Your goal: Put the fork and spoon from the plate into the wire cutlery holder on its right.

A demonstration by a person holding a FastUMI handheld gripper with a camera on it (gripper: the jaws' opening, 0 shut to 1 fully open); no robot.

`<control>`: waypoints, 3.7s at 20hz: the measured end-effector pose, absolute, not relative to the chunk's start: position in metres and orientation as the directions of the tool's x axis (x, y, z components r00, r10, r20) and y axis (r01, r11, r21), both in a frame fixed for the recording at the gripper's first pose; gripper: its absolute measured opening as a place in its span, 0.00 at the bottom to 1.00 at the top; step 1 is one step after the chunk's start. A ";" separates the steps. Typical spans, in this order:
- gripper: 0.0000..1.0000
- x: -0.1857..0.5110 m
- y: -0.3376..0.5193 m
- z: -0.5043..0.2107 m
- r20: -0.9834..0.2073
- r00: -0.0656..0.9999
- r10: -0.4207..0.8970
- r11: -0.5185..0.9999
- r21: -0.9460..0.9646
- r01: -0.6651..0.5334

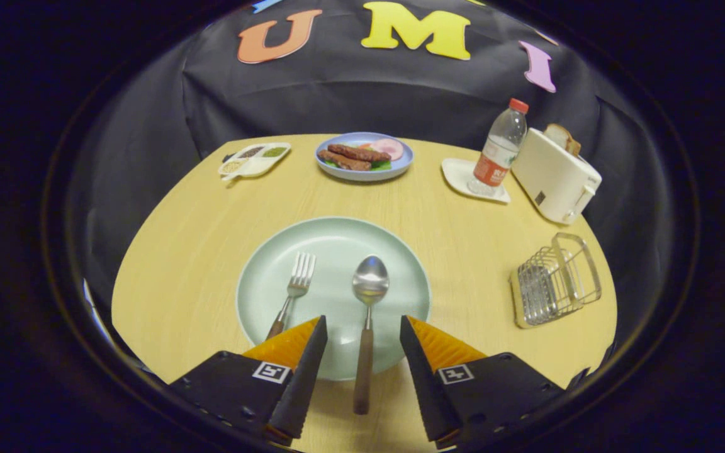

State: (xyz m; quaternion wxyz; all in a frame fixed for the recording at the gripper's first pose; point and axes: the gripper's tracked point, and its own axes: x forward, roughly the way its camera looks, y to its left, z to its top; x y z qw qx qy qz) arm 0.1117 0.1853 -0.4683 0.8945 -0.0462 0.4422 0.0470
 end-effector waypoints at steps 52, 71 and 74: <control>0.06 0.133 -0.041 -0.372 -0.923 0.384 0.023 0.999 0.003 -0.052; 0.95 0.143 0.065 -0.342 -0.780 0.615 0.110 0.987 0.012 -0.161; 0.95 0.137 0.094 -0.358 -0.796 0.592 0.129 0.989 0.059 -0.136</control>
